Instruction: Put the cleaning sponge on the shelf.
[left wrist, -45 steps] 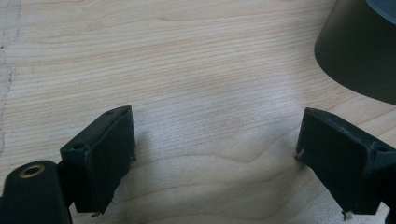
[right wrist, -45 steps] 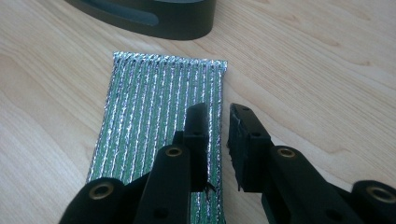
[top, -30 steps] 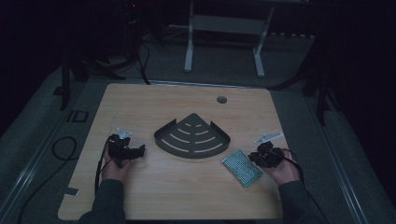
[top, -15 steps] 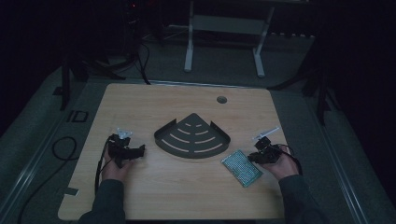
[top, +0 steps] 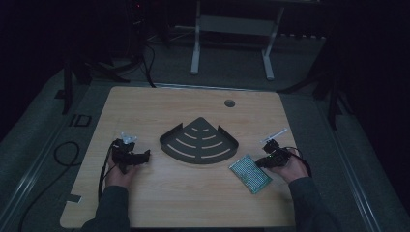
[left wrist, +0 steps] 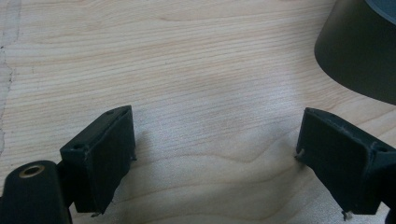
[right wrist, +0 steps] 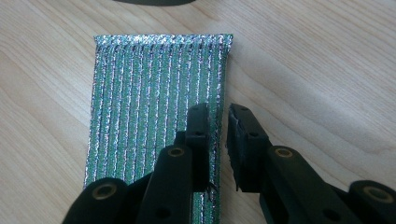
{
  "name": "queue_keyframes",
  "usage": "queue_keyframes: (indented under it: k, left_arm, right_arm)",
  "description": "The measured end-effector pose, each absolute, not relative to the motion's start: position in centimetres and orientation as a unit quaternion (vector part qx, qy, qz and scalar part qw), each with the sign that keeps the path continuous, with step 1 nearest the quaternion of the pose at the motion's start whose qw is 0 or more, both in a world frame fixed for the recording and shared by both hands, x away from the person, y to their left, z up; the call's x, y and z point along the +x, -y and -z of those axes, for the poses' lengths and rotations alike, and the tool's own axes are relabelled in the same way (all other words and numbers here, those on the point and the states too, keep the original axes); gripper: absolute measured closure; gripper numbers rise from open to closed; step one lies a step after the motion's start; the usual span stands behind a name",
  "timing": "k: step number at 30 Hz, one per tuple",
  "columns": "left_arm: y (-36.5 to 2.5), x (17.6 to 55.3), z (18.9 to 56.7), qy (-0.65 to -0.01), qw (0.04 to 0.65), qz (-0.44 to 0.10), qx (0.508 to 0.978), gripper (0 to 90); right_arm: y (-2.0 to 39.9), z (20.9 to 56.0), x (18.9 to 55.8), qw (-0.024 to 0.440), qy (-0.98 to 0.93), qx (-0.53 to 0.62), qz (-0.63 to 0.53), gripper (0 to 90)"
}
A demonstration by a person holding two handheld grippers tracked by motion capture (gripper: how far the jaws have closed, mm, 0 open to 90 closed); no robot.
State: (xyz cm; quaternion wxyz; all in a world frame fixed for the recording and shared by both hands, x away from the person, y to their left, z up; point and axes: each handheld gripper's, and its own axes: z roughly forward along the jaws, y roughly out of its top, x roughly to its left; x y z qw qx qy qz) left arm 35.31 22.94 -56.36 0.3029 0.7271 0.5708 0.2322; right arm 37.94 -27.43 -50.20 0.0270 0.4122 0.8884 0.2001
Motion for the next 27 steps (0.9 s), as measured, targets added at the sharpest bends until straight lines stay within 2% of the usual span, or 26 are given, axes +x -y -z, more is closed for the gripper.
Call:
queue_keyframes:
  k: [19,27]
  left_arm:
    - [-22.9,35.3,56.4,-0.571,0.303,-0.232,0.727,12.0]
    - [-22.9,35.3,56.4,-0.571,0.302,-0.232,0.727,12.0]
  right_arm:
    - [27.3,51.0,39.2,-0.007,-0.89,0.419,-0.179,74.1]
    - [27.4,51.3,39.5,-0.025,-0.887,0.424,-0.18,76.1]
